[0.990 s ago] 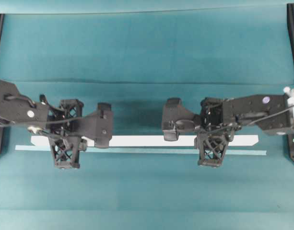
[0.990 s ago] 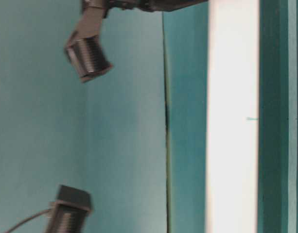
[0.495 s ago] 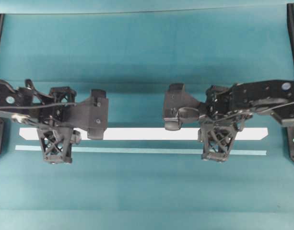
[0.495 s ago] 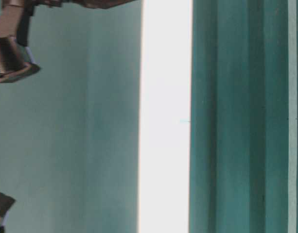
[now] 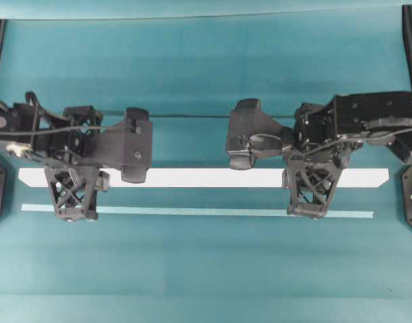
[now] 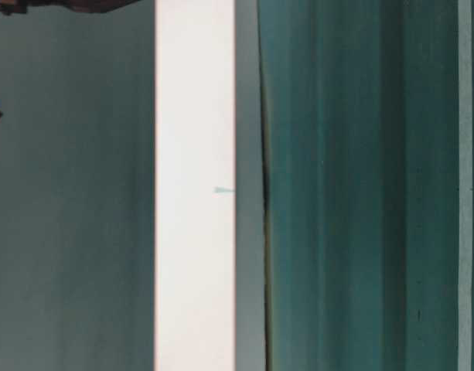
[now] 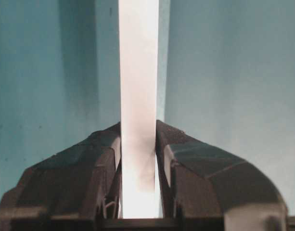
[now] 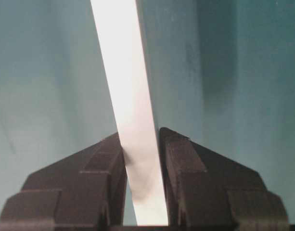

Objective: Lift a wooden board with both hands.
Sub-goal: 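Lift the board with both grippers and raise it toward the back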

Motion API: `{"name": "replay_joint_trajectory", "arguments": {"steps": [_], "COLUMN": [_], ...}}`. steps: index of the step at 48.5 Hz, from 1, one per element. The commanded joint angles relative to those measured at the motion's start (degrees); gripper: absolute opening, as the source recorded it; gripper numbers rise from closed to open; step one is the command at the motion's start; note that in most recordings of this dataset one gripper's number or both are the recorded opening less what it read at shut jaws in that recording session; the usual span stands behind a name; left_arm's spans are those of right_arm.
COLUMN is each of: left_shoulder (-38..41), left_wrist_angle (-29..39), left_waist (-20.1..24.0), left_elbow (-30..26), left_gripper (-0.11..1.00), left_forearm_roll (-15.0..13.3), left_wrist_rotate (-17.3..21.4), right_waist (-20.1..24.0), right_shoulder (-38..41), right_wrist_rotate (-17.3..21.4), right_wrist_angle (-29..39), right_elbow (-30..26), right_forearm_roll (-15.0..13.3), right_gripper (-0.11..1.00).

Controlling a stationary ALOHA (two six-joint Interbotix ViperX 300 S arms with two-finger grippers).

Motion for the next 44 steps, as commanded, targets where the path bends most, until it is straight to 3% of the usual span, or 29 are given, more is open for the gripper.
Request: {"name": "replay_joint_trajectory", "arguments": {"steps": [1,44], "left_shoulder": [-1.4,-2.4], "left_wrist_angle": [1.7,14.8], "left_waist": [0.4,0.8], "left_elbow": [-3.0,-17.1], "left_gripper": [0.17,0.17], "left_forearm_roll": [0.1,0.2], "left_wrist_rotate": [-0.1,-0.3], "right_waist": [-0.4,-0.8], "right_shoulder": [-0.5,-0.8], "right_wrist_rotate": [1.0,1.4], "right_wrist_angle": [1.0,16.7], "right_elbow": [-1.8,-17.7], "right_forearm_roll": [0.2,0.1], "right_gripper": [0.21,0.21]}}
